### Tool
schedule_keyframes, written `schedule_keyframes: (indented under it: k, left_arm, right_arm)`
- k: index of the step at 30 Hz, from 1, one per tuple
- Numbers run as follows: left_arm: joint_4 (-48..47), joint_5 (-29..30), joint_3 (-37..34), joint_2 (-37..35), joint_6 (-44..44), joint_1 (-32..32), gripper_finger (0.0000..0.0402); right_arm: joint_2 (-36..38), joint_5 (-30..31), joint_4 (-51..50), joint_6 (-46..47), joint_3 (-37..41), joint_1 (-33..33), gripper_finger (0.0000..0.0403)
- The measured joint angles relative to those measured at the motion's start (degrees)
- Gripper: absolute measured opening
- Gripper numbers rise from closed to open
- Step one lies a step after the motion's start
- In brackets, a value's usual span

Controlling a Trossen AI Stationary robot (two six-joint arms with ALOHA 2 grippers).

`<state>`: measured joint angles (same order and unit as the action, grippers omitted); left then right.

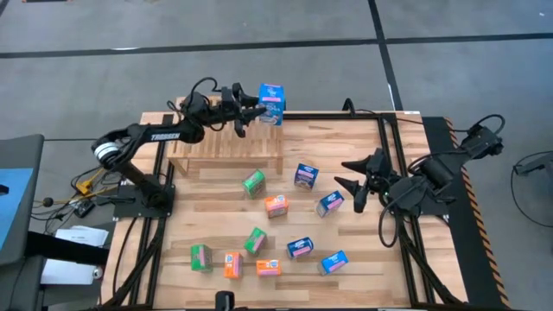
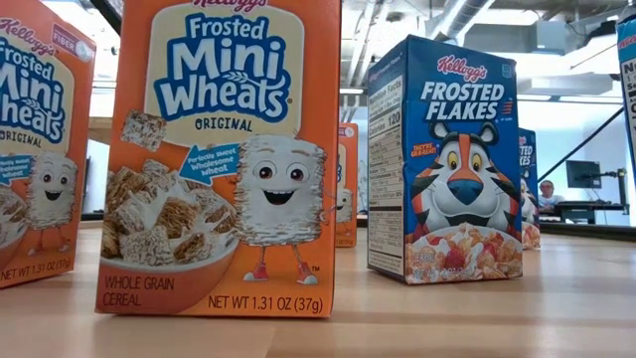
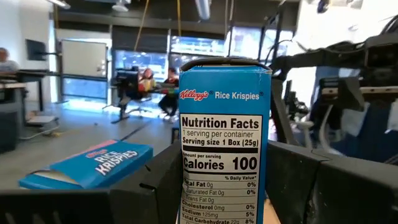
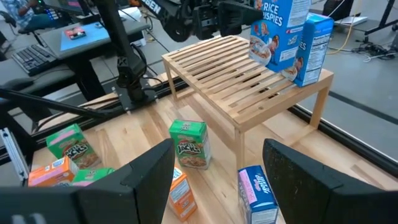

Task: Stack cereal on shelf
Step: Put the top light blue cereal box on the shelf aligned with the other light blue cereal box

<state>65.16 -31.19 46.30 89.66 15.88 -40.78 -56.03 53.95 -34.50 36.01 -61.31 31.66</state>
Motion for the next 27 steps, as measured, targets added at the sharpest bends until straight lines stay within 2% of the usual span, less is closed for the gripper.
schedule_keyframes:
  k: [4,8,16,24,27]
  left_arm:
    - [5.6,-1.6,0.0,4.0,2.7,-0.1,0.0173]
    - [5.1,-1.5,0.0,5.8,1.1,0.1,0.0173]
    - [6.0,-1.1,0.0,6.0,0.1,-1.6,0.0173]
    - [7.9,-5.9,-0.3,6.0,2.4,-2.4,0.0173]
    - [8.5,-2.7,-2.5,6.0,0.7,-2.0,0.0173]
  right_arm:
    - [0.0,0.0,0.0,0.0,0.0,0.0,0.027]
    - [0.0,0.0,0.0,0.0,0.0,0.0,0.027]
    - [0.0,0.0,0.0,0.3,0.0,0.0,0.027]
    - [0.0,0.0,-0.3,1.7,0.0,-1.1,0.027]
    - [0.0,-0.1,-0.3,1.7,0.0,-1.9,0.027]
